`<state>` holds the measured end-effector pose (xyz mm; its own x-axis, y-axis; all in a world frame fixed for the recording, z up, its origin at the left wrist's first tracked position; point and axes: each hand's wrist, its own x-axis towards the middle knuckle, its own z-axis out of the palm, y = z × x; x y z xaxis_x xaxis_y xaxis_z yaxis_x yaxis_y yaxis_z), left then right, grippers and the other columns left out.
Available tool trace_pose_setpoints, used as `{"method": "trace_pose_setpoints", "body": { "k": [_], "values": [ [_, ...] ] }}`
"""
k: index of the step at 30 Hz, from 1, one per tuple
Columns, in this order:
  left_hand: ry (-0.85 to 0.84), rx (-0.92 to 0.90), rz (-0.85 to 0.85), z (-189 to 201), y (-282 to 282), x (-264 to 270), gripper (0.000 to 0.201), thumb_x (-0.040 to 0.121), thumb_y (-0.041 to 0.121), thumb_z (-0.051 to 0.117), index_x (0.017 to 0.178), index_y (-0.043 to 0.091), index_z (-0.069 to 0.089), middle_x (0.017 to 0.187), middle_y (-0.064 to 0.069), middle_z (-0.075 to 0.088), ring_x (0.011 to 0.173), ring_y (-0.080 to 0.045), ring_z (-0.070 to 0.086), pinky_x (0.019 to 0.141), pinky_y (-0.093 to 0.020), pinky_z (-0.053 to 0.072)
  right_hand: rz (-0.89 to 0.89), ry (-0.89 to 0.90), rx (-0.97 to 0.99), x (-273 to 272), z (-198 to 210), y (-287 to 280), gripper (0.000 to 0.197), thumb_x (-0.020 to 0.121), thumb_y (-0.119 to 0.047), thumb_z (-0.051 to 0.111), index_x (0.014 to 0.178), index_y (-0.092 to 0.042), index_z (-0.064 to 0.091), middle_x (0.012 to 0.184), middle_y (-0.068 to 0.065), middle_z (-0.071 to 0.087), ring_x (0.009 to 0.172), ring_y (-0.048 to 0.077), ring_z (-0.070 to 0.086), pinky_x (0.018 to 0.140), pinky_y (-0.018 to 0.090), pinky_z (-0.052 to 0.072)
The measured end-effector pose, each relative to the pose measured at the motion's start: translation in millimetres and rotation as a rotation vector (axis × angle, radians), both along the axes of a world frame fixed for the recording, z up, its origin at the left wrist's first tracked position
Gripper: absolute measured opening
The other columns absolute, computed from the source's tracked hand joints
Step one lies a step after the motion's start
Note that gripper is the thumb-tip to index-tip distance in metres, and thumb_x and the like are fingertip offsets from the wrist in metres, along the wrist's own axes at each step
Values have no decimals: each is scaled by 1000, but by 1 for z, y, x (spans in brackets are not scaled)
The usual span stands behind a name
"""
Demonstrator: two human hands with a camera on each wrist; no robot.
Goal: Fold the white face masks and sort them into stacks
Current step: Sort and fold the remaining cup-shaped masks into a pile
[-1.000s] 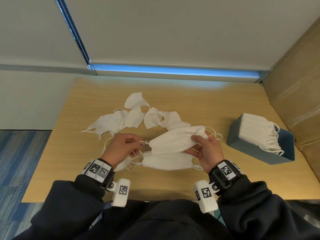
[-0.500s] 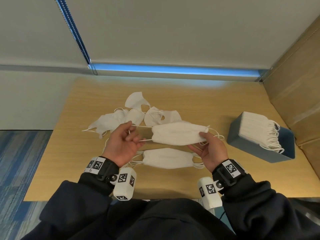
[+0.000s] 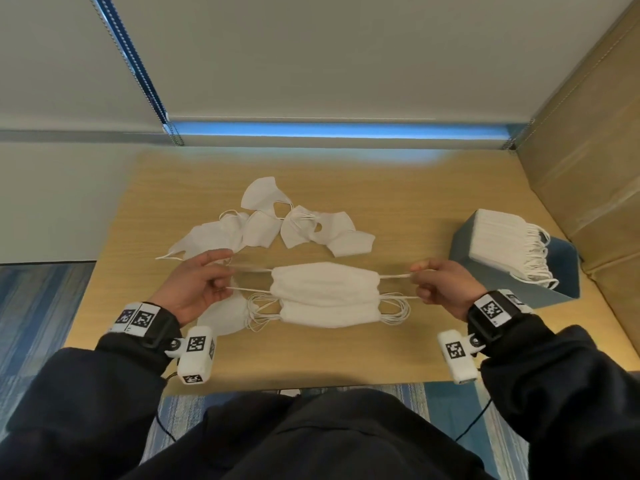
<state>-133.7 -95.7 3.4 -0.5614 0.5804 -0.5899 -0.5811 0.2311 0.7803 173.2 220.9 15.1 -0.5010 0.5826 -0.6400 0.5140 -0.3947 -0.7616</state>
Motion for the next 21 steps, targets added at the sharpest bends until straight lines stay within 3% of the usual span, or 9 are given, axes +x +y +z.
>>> {"method": "trace_pose_setpoints", "body": {
  "k": [2,6,10,13,15,18,19,21],
  "values": [
    [-41,-8,-66,-3,-1,4,32,94,-7,57,119,11,65,71,-3,56,59,-14,54,62,-32,55,8,-79,87,0,-11,-3,15,92,3,62,100,-9,61,55,2,43,45,17,44,49,25,38],
    [-69,-54,-125,-12,-6,15,33,92,-2,63,124,7,65,78,-7,64,70,-19,64,66,-33,59,-19,-160,136,2,-29,-12,14,92,2,61,102,-7,62,53,4,47,39,15,44,43,21,42],
    [-79,-84,-121,-20,-9,23,34,93,-1,64,126,5,65,80,-9,66,71,-20,67,67,-33,60,-37,-176,143,6,-33,-22,15,93,3,57,103,-5,64,54,5,52,38,15,49,51,26,47],
    [-10,-151,-181,-18,-6,30,31,95,3,65,125,4,65,84,-13,71,76,-22,71,77,-39,60,-34,-167,145,10,-36,-29,16,92,1,61,107,-2,64,57,8,59,44,17,58,57,32,50],
    [266,-291,-258,-15,0,31,25,92,13,72,117,10,69,94,-9,76,86,-23,72,86,-44,58,-20,-156,196,12,-38,-33,23,89,-7,71,111,-6,64,70,9,67,59,23,65,63,36,53],
    [875,-506,-409,-4,12,33,32,82,38,81,109,27,68,112,10,65,96,-14,66,87,-38,53,62,-144,550,10,-35,-37,36,84,-28,79,115,-19,62,105,3,70,91,19,67,76,33,53],
    [1003,-495,-467,1,18,37,41,79,45,82,114,31,65,118,14,58,99,-10,62,87,-35,51,127,-105,683,6,-30,-40,42,84,-34,79,120,-21,61,114,-1,66,100,15,64,82,32,51],
    [1103,-362,-635,7,33,49,57,76,54,81,125,37,57,129,18,50,110,-7,57,91,-35,49,389,-43,835,-5,-22,-45,60,82,-43,78,134,-25,55,131,-6,58,116,11,57,95,32,48]
  ]
}}
